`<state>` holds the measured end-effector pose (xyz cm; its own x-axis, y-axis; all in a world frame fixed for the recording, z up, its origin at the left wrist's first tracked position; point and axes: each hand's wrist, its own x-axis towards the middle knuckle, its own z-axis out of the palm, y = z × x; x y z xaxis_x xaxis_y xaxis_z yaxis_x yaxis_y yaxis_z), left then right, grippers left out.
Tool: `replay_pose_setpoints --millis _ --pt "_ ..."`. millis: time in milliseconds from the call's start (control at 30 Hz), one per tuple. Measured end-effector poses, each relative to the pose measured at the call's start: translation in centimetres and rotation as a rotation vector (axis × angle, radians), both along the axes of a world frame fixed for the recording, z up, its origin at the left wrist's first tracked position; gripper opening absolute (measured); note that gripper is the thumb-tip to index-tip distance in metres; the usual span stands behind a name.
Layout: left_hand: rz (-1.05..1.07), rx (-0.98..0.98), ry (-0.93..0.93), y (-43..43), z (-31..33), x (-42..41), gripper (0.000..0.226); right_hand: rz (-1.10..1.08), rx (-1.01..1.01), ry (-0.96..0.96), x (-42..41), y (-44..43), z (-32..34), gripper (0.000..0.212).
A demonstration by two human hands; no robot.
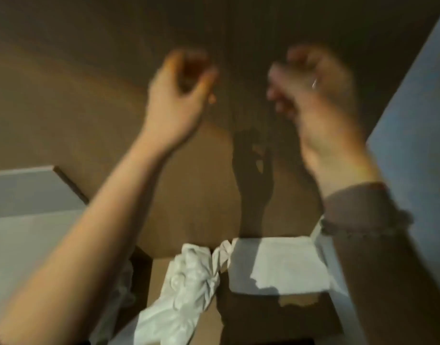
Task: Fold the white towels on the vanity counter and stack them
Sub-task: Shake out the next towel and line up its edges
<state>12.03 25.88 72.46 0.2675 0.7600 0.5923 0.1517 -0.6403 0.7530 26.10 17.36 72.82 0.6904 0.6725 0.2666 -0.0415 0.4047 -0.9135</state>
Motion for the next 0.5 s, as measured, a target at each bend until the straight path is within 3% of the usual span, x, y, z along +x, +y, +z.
replay_pose_setpoints --millis 67,200,333,500 --pt "0.078 -0.064 0.16 -1.0 -7.9 -0.7 0.012 0.078 -0.202 -0.1 -2.6 -1.9 -7.0 0.026" --pt "0.208 -0.312 0.435 -2.4 -21.8 -3.5 0.017 -0.004 -0.563 -0.247 -3.8 -1.3 -20.6 0.027" --pt "0.304 -0.46 0.599 -3.9 -30.2 -7.0 0.018 0.059 -0.793 -0.525 -4.9 -2.5 -30.4 0.015" --pt "0.365 -0.622 0.79 -6.3 -38.6 -10.3 0.026 0.279 -0.983 -0.861 -6.1 -3.9 -39.2 0.018"
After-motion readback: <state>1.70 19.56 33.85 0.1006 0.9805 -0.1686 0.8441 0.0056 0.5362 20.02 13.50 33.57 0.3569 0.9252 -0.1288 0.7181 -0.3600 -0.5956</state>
